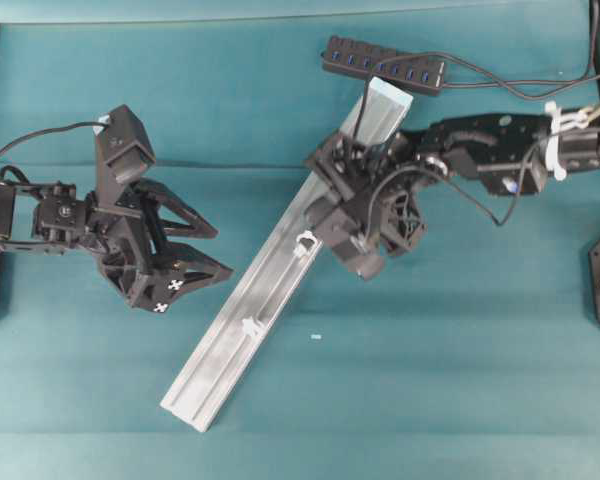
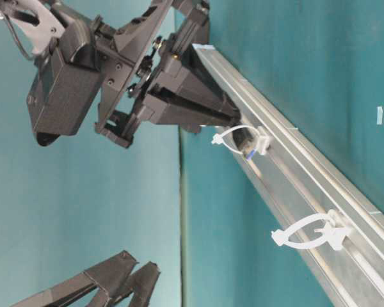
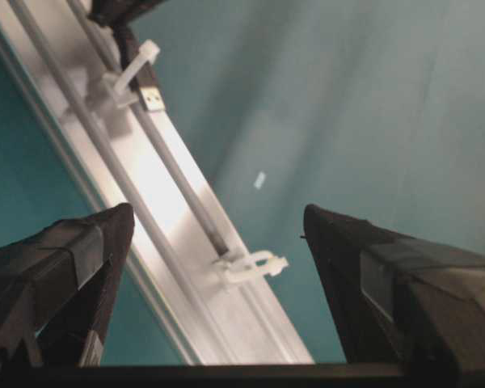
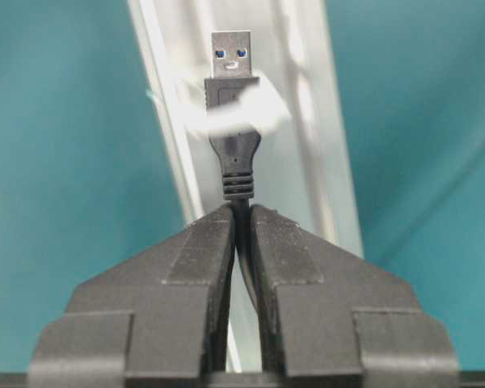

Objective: Pass the USB cable through three rings with both arms.

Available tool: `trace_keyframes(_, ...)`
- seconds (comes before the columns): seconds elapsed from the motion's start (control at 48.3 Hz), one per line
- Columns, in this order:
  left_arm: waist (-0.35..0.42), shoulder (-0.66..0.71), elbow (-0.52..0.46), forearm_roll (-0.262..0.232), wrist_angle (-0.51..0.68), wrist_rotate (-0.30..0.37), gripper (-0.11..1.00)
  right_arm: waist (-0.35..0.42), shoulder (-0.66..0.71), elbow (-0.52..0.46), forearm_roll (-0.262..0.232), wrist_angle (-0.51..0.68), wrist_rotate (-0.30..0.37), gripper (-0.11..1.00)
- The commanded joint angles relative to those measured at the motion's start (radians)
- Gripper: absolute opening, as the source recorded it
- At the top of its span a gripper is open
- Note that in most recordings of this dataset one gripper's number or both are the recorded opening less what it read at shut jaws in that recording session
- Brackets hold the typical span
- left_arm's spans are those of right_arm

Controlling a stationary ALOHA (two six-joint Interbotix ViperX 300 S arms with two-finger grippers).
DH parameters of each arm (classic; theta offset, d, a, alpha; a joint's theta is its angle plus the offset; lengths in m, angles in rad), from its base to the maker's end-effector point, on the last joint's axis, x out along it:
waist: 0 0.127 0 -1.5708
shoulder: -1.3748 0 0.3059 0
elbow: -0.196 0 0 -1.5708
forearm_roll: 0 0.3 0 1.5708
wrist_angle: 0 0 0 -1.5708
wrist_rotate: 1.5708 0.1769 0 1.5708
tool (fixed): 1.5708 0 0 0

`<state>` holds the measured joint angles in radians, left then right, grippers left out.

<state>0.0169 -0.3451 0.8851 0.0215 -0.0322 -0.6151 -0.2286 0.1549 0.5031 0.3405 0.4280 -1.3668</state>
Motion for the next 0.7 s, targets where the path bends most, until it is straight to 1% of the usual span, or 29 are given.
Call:
trace_keyframes(0.0, -0.003, -0.034, -0.009, 0.005, -0.003, -0.002, 0.92, 0.018, -0.003, -0.011, 0.012, -0.002, 0.012, 0.10)
trace_keyframes(0.249, -0.003, -0.017, -0.009, 0.005, -0.020, -0.003, 0.92, 0.020, -0.005, -0.012, 0.028, -0.012, 0.015, 0.10)
trace_keyframes(0.456, 0.000, 0.069, -0.008, 0.005, -0.115, -0.003, 0.91, 0.020, -0.009, -0.018, 0.057, -0.035, 0.017, 0.10)
trace_keyframes(0.518, 0.005, 0.110, -0.009, 0.005, -0.163, -0.005, 0.91, 0.018, -0.011, -0.018, 0.057, -0.035, 0.017, 0.10)
trace_keyframes(0.684, 0.015, 0.196, -0.017, 0.005, -0.221, -0.005, 0.91, 0.020, -0.018, -0.018, 0.057, -0.034, 0.018, 0.10)
